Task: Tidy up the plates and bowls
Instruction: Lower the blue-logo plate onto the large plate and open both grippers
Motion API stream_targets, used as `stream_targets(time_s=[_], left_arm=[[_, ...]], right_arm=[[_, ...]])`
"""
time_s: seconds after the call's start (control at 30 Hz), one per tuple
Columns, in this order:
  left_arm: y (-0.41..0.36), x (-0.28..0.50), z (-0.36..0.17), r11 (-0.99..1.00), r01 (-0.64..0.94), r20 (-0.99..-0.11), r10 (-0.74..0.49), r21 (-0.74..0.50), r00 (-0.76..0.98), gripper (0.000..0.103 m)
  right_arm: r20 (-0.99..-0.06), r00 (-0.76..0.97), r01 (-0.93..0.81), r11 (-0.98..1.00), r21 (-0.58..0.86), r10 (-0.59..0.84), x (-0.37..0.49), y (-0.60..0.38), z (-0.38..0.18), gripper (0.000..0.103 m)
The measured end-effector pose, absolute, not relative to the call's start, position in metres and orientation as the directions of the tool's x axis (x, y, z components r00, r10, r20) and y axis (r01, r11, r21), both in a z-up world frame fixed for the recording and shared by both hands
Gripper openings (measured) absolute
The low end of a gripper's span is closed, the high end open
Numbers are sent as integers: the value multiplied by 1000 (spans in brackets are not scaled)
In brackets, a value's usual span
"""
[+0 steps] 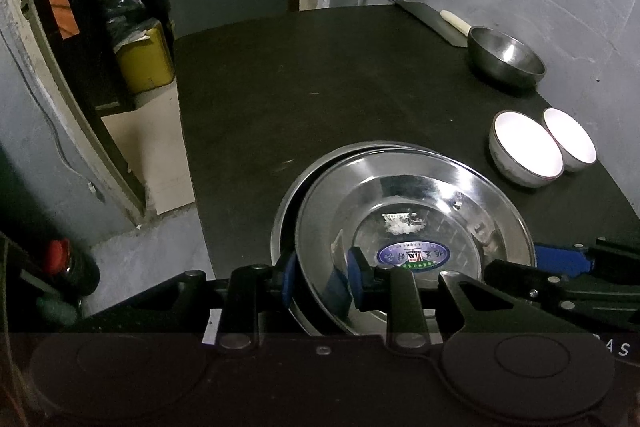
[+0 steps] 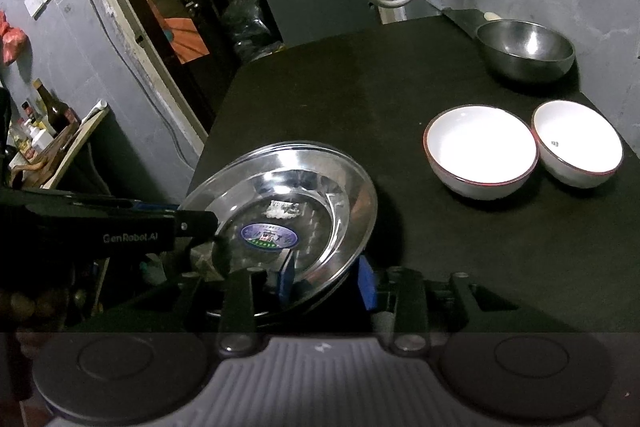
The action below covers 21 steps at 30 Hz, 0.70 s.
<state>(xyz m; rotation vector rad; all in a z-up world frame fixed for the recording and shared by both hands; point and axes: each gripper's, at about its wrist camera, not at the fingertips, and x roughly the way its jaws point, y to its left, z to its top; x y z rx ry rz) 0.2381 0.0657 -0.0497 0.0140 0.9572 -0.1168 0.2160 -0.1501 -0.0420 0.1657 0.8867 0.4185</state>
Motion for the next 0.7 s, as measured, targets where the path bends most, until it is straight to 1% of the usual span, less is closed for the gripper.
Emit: stream_targets(time_s=[0.13, 0.27, 0.4, 0.5, 0.57, 0.6, 0.63, 0.67, 0.7], left_arm=[[68, 239, -49, 994, 99, -817, -95, -47, 568, 31], [68, 238, -48, 994, 100, -815, -90, -40, 572, 37], [68, 238, -47, 995, 93, -815, -88, -42, 573, 41], [69, 238, -46, 996, 80, -811, -82, -43, 580, 54], [71, 238, -44, 997, 66, -805, -77, -47, 588, 71], [72, 237, -43, 997, 58, -801, -76, -52, 593, 75], [73, 237, -41, 997, 49, -798, -74, -56, 598, 81], [74, 237, -40, 998, 38, -795, -70, -59, 603, 85], [76, 237, -39, 998, 26, -791, -64, -61, 609, 87]], right_arm=[[-719, 551, -288, 905, 314, 425, 217, -150, -44, 43], [-715, 550, -298, 902, 314, 431, 219, -149, -44, 47], [-715, 548, -303, 899, 315, 435, 219, -149, -44, 50], [-713, 546, -308, 897, 317, 439, 218, -149, -44, 53], [-712, 544, -314, 895, 318, 444, 218, -148, -45, 57], [-713, 542, -319, 894, 315, 444, 219, -147, -45, 60], [-715, 541, -324, 894, 310, 444, 219, -145, -45, 62], [-716, 540, -331, 893, 304, 443, 219, -143, -45, 66], [-716, 539, -337, 893, 299, 444, 220, -141, -45, 69]])
